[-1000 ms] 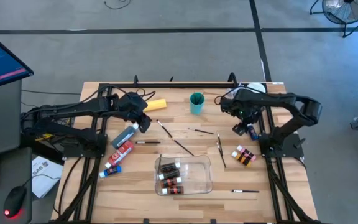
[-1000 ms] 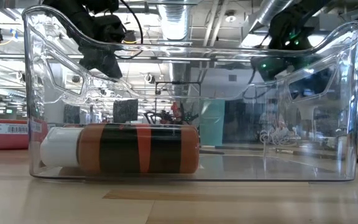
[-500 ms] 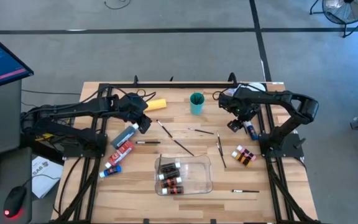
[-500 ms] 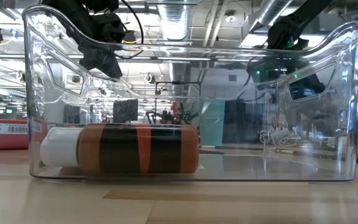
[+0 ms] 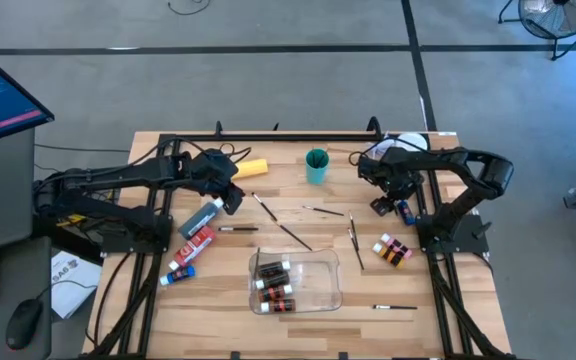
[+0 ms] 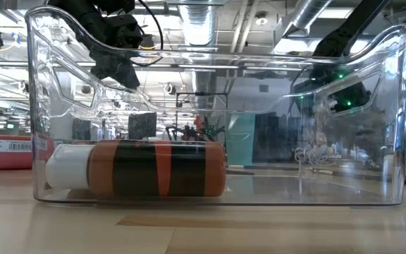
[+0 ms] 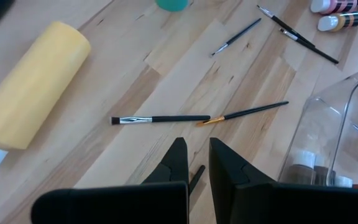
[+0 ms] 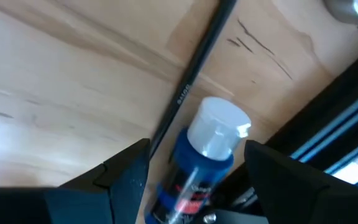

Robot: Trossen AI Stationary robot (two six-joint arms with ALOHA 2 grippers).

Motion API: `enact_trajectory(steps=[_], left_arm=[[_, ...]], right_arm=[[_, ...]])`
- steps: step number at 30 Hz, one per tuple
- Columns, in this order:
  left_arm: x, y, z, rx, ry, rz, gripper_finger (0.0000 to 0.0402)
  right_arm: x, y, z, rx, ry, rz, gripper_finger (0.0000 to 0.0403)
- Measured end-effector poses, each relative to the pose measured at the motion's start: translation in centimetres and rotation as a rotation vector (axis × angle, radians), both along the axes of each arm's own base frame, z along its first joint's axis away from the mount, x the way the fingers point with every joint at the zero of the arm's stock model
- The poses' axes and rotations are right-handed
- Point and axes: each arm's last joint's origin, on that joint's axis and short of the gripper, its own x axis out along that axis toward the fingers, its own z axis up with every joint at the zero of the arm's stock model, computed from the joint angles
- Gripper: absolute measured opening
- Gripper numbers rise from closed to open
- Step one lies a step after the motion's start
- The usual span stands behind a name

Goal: Pick & Place Paint Supplies
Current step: Put the blue paint bottle into the transparent bin

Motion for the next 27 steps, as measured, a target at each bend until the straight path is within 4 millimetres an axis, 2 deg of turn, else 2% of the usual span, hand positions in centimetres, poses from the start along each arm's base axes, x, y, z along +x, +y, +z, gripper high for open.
enact_trajectory(steps=[18, 22, 27], left_arm=[[0.02, 0.01, 0.02, 0.001, -0.003, 0.0, 0.0002], [0.03, 0.01, 0.03, 0.002, -0.004, 0.0, 0.0002], [0.06, 0.02, 0.06, 0.003, -0.008, 0.0, 0.0002]], right_arm=[[0.25, -0.47, -0.17, -0.025, -0.047, -0.025, 0.0248], [0.24, -0.45, -0.15, -0.021, -0.047, -0.026, 0.0219], [0.22, -0.36, -0.14, -0.015, -0.043, -0.024, 0.0161]])
